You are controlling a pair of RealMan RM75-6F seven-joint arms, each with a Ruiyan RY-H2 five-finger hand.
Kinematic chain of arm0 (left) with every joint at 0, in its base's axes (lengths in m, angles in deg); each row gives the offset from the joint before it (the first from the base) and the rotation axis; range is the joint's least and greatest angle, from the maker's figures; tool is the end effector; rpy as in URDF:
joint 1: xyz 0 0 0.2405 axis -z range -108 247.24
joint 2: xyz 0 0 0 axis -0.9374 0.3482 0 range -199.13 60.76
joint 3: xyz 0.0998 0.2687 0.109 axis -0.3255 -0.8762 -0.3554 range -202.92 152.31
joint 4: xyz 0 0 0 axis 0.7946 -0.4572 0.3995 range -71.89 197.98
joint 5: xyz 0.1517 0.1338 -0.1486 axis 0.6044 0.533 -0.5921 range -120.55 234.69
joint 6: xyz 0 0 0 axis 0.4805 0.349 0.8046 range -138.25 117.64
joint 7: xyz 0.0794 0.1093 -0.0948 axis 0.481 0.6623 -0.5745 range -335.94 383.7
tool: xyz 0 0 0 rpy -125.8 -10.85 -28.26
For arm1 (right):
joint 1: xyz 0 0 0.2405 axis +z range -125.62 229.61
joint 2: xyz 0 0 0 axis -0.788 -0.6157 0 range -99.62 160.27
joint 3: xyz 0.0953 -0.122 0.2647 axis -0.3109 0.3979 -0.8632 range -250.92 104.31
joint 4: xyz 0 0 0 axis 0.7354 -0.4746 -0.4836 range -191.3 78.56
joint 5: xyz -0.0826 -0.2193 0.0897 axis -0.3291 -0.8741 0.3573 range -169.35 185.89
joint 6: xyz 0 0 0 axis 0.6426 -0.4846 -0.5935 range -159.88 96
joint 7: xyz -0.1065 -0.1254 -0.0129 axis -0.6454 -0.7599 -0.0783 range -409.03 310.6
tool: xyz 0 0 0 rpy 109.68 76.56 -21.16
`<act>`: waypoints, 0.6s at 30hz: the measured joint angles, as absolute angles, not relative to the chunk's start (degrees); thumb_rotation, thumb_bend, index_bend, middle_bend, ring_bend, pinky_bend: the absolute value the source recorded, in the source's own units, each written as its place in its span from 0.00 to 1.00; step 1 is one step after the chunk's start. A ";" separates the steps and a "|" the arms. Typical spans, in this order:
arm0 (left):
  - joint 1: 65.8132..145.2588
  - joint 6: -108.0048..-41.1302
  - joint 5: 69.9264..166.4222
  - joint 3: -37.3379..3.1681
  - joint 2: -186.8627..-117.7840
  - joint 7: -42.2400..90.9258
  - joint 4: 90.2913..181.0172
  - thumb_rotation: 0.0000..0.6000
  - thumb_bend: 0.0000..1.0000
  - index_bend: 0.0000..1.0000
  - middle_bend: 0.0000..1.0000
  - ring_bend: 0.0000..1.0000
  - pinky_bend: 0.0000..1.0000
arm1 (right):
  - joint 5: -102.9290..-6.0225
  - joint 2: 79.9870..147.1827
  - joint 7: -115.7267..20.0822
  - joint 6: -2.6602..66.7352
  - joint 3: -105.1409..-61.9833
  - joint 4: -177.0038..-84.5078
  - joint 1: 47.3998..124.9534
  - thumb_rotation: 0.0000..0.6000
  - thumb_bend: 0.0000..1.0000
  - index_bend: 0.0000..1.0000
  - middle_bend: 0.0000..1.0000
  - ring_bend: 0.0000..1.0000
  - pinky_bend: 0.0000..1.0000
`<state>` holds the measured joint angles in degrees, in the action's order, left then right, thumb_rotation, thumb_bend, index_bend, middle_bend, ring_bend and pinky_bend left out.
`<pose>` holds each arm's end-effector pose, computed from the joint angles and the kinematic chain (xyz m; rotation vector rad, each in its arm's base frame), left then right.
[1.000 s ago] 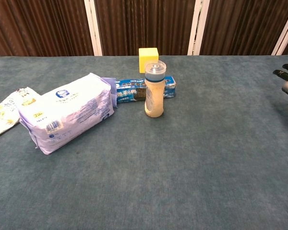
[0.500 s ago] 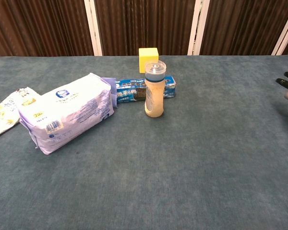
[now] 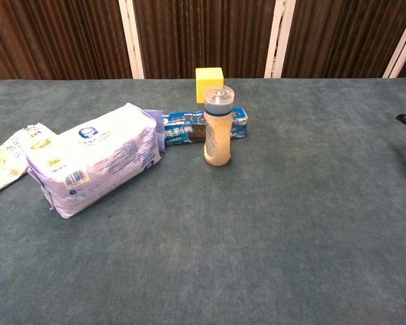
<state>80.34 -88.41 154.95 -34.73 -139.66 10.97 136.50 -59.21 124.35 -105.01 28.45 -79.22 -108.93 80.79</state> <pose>-0.4178 0.1931 0.0784 -1.8005 -1.0158 -0.8049 -0.3946 -0.3945 -0.0135 1.7082 -0.1717 0.0090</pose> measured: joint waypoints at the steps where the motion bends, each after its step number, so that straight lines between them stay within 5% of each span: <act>1: 80.34 -88.41 154.94 -34.72 -139.66 10.94 136.50 1.00 0.44 0.00 0.00 0.00 0.05 | -59.22 124.34 -104.90 28.47 -79.23 -108.93 80.80 1.00 0.47 0.74 0.14 0.00 0.00; 18: 80.42 -87.98 154.60 -34.64 -139.73 11.13 136.54 1.00 0.46 0.00 0.00 0.00 0.05 | -58.79 123.85 -105.37 28.59 -79.18 -109.34 80.97 1.00 0.47 0.64 0.14 0.00 0.00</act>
